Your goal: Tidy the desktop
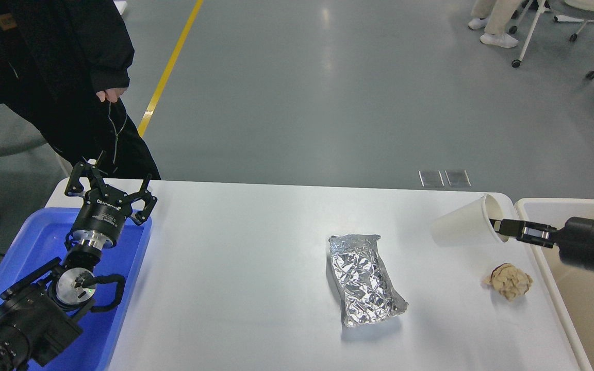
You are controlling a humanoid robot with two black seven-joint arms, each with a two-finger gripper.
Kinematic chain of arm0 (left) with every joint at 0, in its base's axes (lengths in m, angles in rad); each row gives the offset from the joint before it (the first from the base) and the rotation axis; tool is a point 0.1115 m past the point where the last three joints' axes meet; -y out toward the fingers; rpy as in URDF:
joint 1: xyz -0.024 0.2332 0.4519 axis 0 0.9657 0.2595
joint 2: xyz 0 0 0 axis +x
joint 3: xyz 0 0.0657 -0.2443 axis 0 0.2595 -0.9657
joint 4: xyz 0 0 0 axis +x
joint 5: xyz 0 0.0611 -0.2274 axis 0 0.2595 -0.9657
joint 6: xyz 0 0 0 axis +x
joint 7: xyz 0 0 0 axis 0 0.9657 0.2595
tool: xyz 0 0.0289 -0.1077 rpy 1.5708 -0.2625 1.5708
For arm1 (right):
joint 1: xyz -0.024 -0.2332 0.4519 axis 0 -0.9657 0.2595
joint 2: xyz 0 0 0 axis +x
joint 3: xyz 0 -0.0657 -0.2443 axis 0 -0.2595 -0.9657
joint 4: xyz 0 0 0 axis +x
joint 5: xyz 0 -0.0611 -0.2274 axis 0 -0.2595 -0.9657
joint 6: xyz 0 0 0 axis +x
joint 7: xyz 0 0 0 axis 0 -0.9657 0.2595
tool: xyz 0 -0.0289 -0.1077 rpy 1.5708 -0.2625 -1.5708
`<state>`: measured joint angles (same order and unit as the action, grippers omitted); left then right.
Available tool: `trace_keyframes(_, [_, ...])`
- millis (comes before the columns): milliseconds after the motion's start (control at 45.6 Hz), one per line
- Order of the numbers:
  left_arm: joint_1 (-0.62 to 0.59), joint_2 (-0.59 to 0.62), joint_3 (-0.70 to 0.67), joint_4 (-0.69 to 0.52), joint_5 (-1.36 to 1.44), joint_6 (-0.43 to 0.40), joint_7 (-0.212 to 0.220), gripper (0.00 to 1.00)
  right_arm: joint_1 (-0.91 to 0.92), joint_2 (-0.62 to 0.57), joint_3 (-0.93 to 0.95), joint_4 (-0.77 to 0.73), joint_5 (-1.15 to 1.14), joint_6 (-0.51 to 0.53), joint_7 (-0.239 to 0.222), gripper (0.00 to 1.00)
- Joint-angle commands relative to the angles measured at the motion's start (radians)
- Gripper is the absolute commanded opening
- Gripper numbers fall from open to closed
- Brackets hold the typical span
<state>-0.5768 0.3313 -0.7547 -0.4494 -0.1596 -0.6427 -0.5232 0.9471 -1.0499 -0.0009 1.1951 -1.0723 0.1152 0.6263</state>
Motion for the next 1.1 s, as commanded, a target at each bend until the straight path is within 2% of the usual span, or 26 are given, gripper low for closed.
trace_keyframes(0, [0.000, 0.000, 0.000, 0.000, 0.000, 0.000, 0.000, 1.00, 0.073, -0.044, 0.007, -0.018, 0.147, 0.043, 0.006, 0.00])
trace_keyframes(176, [0.000, 0.000, 0.000, 0.000, 0.000, 0.000, 0.000, 1.00, 0.104, -0.051, 0.007, -0.069, 0.258, 0.078, 0.006, 0.00])
trace_keyframes(329, [0.000, 0.000, 0.000, 0.000, 0.000, 0.000, 0.000, 1.00, 0.102, -0.048, 0.005, -0.182, 0.356, 0.090, 0.001, 0.00])
trace_keyframes(658, [0.000, 0.000, 0.000, 0.000, 0.000, 0.000, 0.000, 1.00, 0.009, 0.051, -0.018, -0.597, 0.560, 0.090, -0.030, 0.00])
trace_keyframes(746, [0.000, 0.000, 0.000, 0.000, 0.000, 0.000, 0.000, 1.00, -0.011, 0.074, -0.019, -0.718, 0.580, 0.090, -0.086, 0.00])
trace_keyframes(922, [0.000, 0.000, 0.000, 0.000, 0.000, 0.000, 0.000, 1.00, -0.090, 0.197, -0.016, -0.988, 0.600, 0.090, -0.252, 0.00])
trace_keyframes(1075, [0.000, 0.000, 0.000, 0.000, 0.000, 0.000, 0.000, 1.00, -0.133, 0.294, -0.013, -1.138, 0.621, 0.086, -0.335, 0.00])
